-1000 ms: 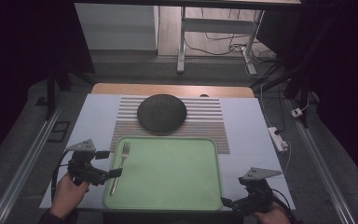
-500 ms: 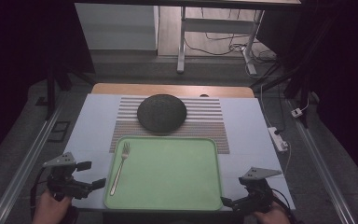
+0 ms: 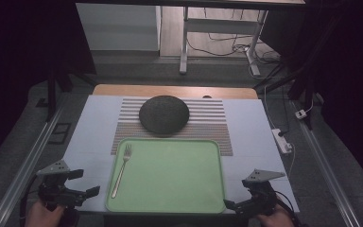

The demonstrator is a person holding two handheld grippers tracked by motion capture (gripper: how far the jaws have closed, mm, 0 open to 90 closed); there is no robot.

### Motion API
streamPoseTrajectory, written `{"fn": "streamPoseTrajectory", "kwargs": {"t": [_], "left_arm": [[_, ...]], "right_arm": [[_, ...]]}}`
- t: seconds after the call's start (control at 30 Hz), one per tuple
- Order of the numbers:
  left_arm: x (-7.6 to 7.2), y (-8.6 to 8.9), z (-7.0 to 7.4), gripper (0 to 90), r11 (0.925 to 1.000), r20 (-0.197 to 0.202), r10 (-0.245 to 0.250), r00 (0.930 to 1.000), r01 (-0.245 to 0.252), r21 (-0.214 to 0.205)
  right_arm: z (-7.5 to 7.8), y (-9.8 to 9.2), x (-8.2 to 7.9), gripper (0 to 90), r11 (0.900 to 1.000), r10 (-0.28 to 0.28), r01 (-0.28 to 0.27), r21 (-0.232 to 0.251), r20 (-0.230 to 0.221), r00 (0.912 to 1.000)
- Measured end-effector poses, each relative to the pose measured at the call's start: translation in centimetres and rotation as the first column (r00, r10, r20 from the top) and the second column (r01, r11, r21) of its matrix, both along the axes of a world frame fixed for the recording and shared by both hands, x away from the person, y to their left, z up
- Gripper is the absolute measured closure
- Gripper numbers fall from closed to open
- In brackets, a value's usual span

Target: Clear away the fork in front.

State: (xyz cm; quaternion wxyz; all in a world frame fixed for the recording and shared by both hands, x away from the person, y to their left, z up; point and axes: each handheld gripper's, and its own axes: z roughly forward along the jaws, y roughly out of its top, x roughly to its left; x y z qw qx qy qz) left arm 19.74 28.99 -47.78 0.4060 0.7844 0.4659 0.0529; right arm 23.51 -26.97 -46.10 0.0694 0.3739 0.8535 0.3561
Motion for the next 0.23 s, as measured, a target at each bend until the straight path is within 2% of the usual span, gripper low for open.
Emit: {"fn": "streamPoseTrajectory", "kwargs": {"t": [0.1,0.23], "left_arm": [[-0.11,0.08,-0.06,0.0,0.9998,-0.016,0.006,0.9999,-0.005,0.021],[0.03,-0.03,0.01,0.0,0.9997,-0.022,0.008,0.9997,-0.008,0.023]], "right_arm": [[0.00,0.03,0.04,0.0,1.0000,0.000,0.000,-0.005,-0.004,1.0000],[-0.06,0.02,0.06,0.0,0.9999,0.000,0.000,-0.012,-0.003,1.0000]]}}
